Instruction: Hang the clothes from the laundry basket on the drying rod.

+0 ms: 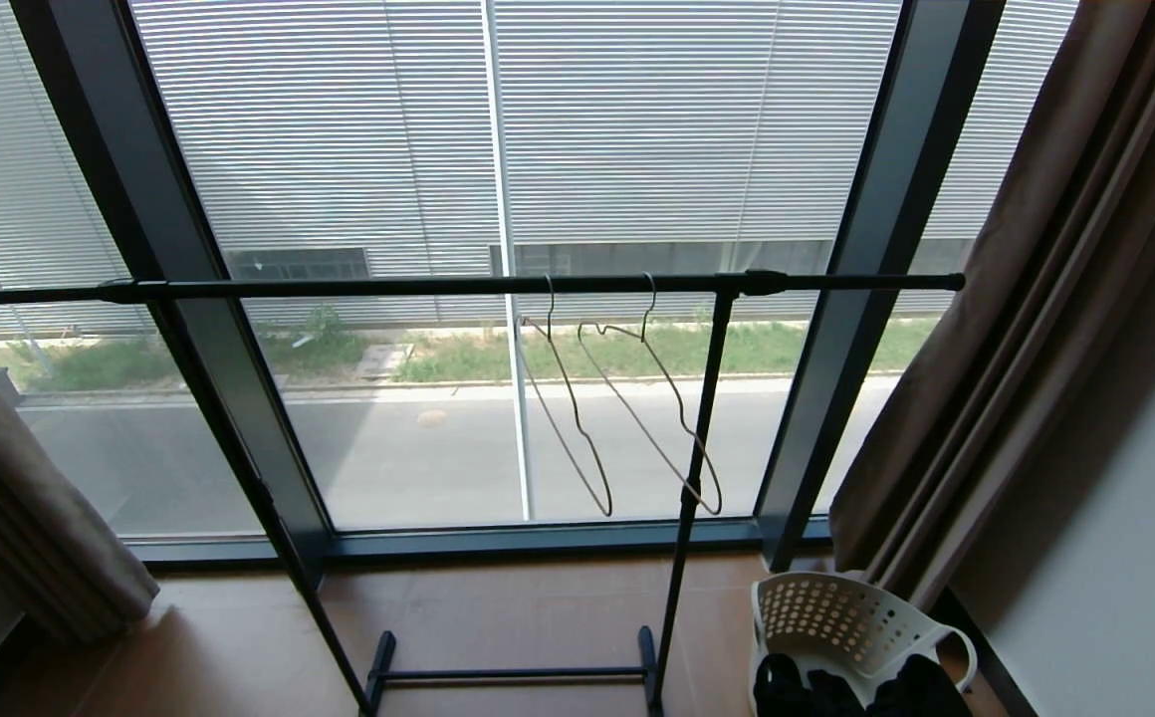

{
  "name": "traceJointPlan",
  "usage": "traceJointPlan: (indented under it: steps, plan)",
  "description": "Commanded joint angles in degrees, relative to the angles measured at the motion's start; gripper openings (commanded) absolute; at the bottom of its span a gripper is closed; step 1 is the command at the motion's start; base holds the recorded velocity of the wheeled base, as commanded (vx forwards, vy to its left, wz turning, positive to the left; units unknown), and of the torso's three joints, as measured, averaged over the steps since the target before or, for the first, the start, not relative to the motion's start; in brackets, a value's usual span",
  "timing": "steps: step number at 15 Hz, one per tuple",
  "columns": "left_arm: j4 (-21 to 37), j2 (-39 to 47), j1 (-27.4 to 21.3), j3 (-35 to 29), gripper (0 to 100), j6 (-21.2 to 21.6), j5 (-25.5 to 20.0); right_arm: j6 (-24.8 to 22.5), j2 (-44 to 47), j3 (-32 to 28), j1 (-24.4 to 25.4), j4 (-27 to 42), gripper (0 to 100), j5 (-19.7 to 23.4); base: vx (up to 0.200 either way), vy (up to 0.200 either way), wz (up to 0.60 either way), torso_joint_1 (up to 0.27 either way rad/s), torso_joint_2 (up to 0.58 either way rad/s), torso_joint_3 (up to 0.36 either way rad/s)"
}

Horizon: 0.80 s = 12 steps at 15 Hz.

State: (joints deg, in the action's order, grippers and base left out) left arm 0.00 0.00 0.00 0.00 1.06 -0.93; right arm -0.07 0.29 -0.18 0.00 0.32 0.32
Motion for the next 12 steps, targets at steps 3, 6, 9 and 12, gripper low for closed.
traceJointPlan:
  steps: [3,6,9,12]
  plan:
    - [0.00,0.09,0.00,0.00,100,0.17,-0.30,0.07,-0.03,0.09,0.00,-0.14,100,-0.14,0.000,0.000,0.00,-0.146,0.34,0.183]
    - [0.00,0.09,0.00,0.00,100,0.17,-0.39,-0.01,-0.03,0.09,0.00,-0.14,100,-0.05,0.000,0.000,0.00,-0.142,0.34,0.191]
    - [0.00,0.09,0.00,0.00,100,0.17,-0.48,-0.01,-0.03,0.09,0.00,-0.14,100,-0.05,0.000,0.000,0.00,-0.144,0.34,0.190]
    - [0.00,0.09,0.00,0.00,100,0.17,-0.48,0.07,-0.03,0.09,0.00,-0.05,100,-0.05,0.000,0.000,0.00,-0.150,0.34,0.196]
